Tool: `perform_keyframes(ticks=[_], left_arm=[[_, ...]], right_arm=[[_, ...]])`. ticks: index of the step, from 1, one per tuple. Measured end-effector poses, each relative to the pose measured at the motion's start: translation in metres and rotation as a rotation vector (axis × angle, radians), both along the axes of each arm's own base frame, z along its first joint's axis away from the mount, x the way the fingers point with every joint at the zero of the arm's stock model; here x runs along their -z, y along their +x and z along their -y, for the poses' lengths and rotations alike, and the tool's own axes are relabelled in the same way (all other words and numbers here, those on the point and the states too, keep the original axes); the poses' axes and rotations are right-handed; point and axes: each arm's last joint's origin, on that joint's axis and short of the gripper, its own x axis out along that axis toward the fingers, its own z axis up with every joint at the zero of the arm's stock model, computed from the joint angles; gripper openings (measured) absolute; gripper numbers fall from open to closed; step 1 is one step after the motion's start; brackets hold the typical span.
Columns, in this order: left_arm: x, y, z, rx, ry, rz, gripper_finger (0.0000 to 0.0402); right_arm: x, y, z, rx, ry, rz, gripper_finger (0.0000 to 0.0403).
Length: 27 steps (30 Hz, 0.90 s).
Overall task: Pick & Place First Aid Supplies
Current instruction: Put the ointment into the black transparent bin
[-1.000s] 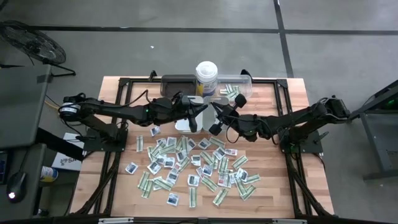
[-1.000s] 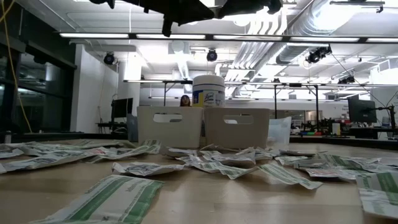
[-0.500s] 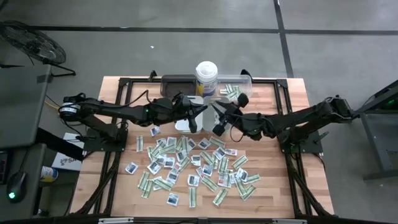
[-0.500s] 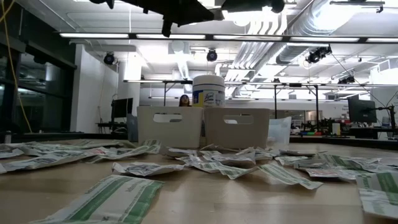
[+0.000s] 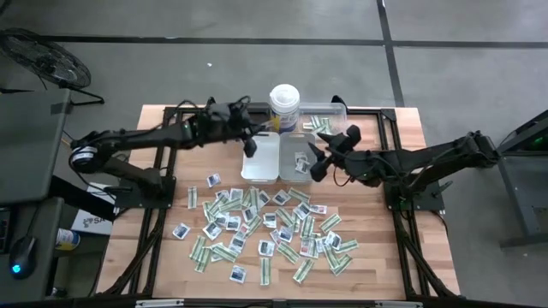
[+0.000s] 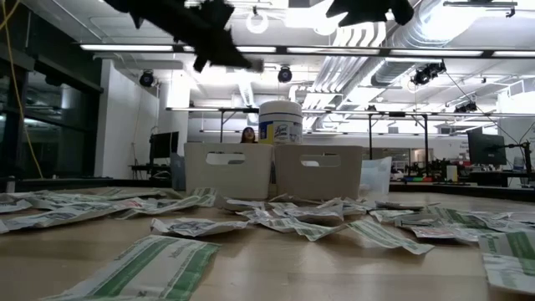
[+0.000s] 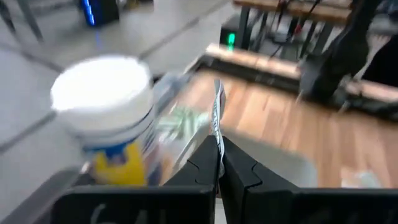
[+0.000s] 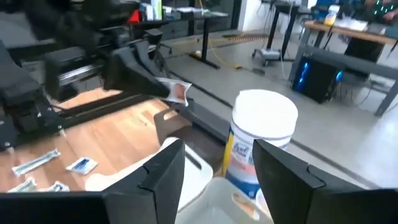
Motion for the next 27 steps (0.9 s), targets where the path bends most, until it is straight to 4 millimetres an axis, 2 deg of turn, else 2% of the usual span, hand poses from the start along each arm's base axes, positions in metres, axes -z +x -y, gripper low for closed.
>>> perform_keyframes(ticks=[7,11,16,23,27], left_arm=[[0.015,-0.027,-0.051,-0.010,-0.085,-0.112,0.0000],[0.017,-0.046,-0.077,-0.036,-0.123,-0.111,0.0000],[0.031,-0.065,-0.109,-0.055,-0.218,-0.112,0.0000],[0.070,-0.076,-0.145,-0.043,-0.433,-0.115,0.0000],[0.091,-0.079,-0.159,-0.051,-0.537,-0.114,0.0000]], right_arm=[[0.005,-0.001,0.000,-0.022,0.035,-0.029,0.0184],[0.005,-0.002,0.000,-0.016,0.046,-0.024,0.0184],[0.006,-0.002,0.000,-0.006,0.046,-0.031,0.0184],[0.005,-0.003,0.001,0.039,0.040,-0.014,0.0184],[0.006,-0.003,0.001,0.051,0.054,-0.004,0.0184]])
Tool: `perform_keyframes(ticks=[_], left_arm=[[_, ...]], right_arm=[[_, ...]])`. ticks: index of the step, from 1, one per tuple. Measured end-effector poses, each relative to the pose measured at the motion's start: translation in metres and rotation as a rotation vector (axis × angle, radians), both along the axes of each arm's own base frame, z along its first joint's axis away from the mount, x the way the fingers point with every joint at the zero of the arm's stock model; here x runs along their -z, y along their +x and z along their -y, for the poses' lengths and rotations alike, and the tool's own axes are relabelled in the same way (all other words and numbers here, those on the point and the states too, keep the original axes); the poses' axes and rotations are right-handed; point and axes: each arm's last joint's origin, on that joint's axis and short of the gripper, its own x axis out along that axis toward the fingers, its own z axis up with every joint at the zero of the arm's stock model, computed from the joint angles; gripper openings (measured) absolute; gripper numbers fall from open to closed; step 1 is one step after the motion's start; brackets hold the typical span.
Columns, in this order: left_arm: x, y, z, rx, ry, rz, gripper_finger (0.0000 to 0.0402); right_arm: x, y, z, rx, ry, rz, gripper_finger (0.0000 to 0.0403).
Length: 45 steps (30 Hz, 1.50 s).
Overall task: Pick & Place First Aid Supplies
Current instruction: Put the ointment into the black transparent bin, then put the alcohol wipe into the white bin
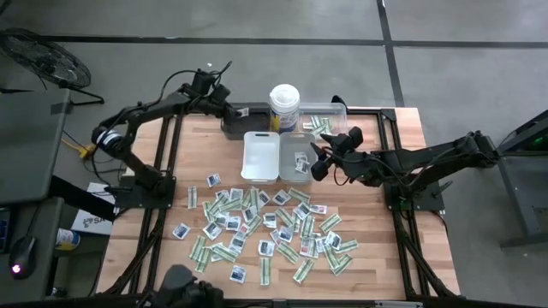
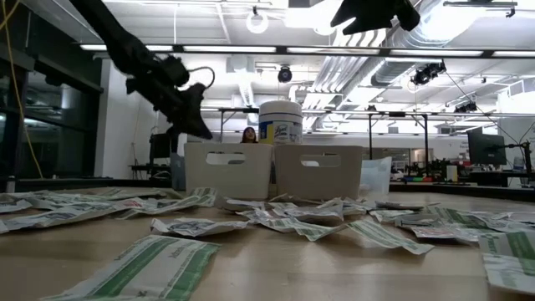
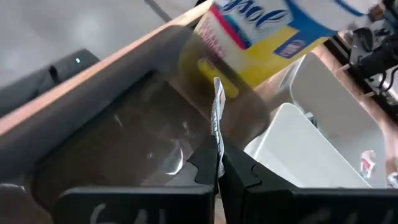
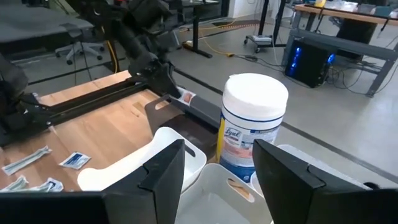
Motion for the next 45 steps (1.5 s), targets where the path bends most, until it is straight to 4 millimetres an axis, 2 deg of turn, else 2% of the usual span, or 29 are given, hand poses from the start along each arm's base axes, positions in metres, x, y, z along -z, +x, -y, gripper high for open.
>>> perform_keyframes(ticks=[4,8,18,21,25,28,32,35,40,45], left_arm=[[0.014,-0.002,-0.007,-0.002,-0.050,-0.016,0.0001],[0.016,-0.001,-0.008,-0.005,-0.012,-0.043,0.0016],[0.016,-0.001,-0.008,0.012,0.048,-0.071,0.0122],[0.016,-0.001,-0.008,0.026,0.067,-0.075,0.0143],[0.014,-0.002,-0.007,0.056,0.107,-0.084,0.0149],[0.005,-0.004,-0.003,0.085,0.152,-0.079,0.0148],[-0.013,-0.013,0.010,0.123,0.202,-0.109,0.0140],[-0.029,-0.025,0.028,0.161,0.236,-0.168,0.0135],[-0.051,-0.049,0.067,0.234,0.260,-0.308,0.0133],[-0.068,-0.064,0.105,0.290,0.289,-0.412,0.0133]], right_arm=[[0.001,-0.001,0.000,0.008,0.018,0.004,0.0184],[0.002,-0.001,0.000,0.016,0.036,0.012,0.0184],[0.003,-0.001,0.000,0.019,0.054,0.025,0.0184],[0.003,-0.001,0.000,0.010,0.059,0.024,0.0184],[0.003,-0.001,0.000,0.007,0.062,0.024,0.0184],[0.003,-0.001,0.000,0.003,0.064,0.023,0.0184],[0.003,-0.001,0.000,-0.002,0.067,0.023,0.0184],[0.003,-0.001,-0.001,-0.015,0.074,0.021,0.0184],[0.003,0.000,-0.001,-0.034,0.083,0.018,0.0184],[0.003,0.000,-0.001,-0.041,0.085,0.015,0.0184]])
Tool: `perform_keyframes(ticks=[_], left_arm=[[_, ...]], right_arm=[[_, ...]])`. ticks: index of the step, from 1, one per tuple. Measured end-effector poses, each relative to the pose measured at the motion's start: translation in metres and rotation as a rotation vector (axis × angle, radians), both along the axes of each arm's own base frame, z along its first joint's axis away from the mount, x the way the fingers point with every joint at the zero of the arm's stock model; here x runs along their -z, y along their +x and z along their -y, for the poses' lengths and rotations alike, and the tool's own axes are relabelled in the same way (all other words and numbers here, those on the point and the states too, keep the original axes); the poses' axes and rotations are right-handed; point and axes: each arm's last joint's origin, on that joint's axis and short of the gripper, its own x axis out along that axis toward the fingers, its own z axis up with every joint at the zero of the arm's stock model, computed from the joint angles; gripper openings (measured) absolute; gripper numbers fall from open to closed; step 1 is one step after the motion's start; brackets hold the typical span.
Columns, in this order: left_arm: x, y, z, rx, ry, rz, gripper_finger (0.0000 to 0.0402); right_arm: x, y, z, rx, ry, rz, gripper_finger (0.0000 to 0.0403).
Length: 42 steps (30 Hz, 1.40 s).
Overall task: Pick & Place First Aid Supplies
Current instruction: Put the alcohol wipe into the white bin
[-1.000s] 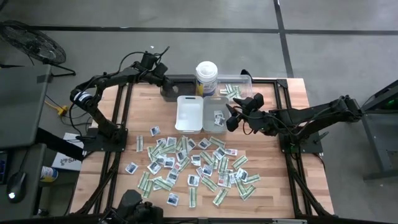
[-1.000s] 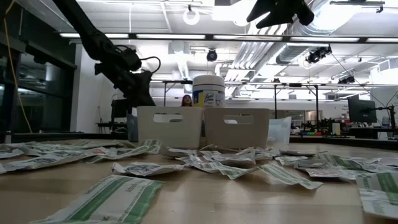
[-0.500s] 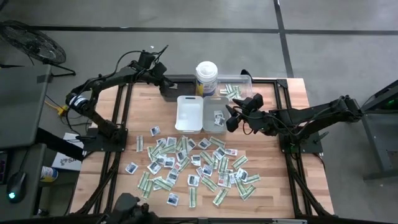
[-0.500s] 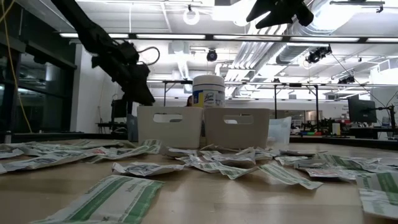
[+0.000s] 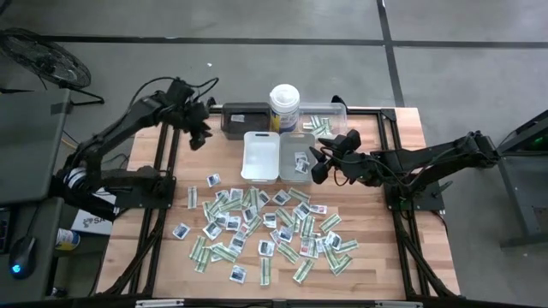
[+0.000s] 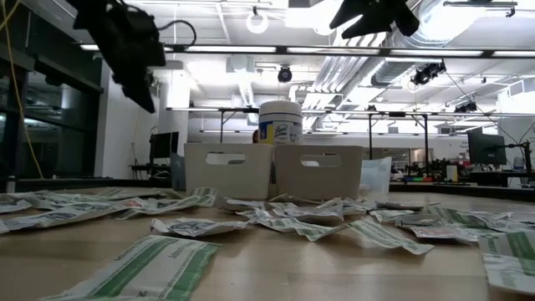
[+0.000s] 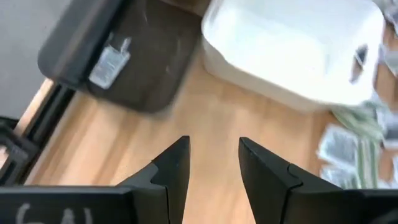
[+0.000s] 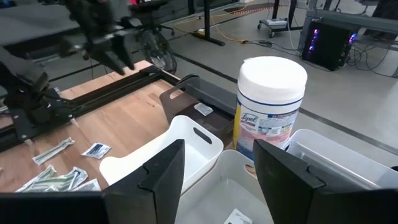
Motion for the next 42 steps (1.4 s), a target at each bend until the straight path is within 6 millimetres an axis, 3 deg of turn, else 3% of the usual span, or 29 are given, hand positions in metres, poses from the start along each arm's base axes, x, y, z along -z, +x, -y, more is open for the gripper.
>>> perform_keyframes(ticks=[7,17,28,42], left_arm=[[-0.008,0.003,0.034,0.077,0.005,-0.051,0.0133],[-0.004,0.027,0.068,0.086,0.050,-0.161,0.0133],[0.053,0.039,0.094,0.045,-0.006,-0.229,0.0133],[0.092,0.054,0.115,0.066,0.073,-0.341,0.0133]], right_arm=[[0.001,0.000,-0.001,-0.040,0.014,-0.016,0.0184],[0.002,0.000,-0.001,-0.057,0.023,-0.029,0.0184],[0.003,0.000,-0.002,-0.078,0.030,-0.035,0.0184],[0.004,0.000,-0.002,-0.081,0.030,-0.052,0.0184]])
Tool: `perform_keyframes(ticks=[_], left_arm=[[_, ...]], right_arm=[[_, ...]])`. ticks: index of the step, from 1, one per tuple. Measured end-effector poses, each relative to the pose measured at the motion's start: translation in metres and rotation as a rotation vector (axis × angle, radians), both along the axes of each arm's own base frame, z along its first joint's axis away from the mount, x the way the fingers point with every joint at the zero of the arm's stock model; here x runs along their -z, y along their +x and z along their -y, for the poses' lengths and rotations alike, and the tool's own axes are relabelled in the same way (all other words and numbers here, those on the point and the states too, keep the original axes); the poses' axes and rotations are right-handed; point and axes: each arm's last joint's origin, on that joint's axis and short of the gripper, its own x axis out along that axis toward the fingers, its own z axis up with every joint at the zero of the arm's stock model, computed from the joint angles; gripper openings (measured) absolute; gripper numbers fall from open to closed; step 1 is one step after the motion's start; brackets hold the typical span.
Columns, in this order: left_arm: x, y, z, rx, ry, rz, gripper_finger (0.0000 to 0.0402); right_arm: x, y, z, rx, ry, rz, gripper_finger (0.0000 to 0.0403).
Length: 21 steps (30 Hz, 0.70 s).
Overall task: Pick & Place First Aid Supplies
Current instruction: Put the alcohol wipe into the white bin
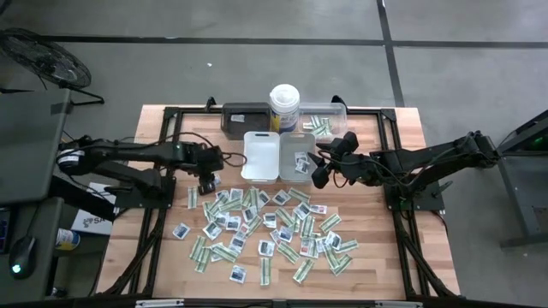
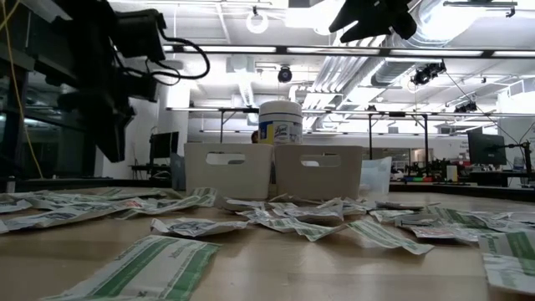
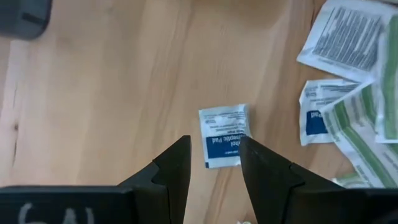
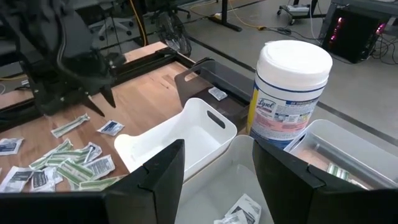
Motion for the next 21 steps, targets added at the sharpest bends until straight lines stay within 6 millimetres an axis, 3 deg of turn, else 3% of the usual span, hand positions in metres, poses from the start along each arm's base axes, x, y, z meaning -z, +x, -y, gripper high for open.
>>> perform_keyframes(ticks=[12,21], left_arm=[[0.028,0.022,0.003,0.010,0.008,-0.088,0.0133],[0.028,0.034,0.005,0.146,-0.057,0.011,0.0135]], right_arm=[[0.000,0.000,0.000,0.000,0.000,-0.002,0.0184],[0.000,0.000,0.000,0.000,-0.001,-0.002,0.0184]])
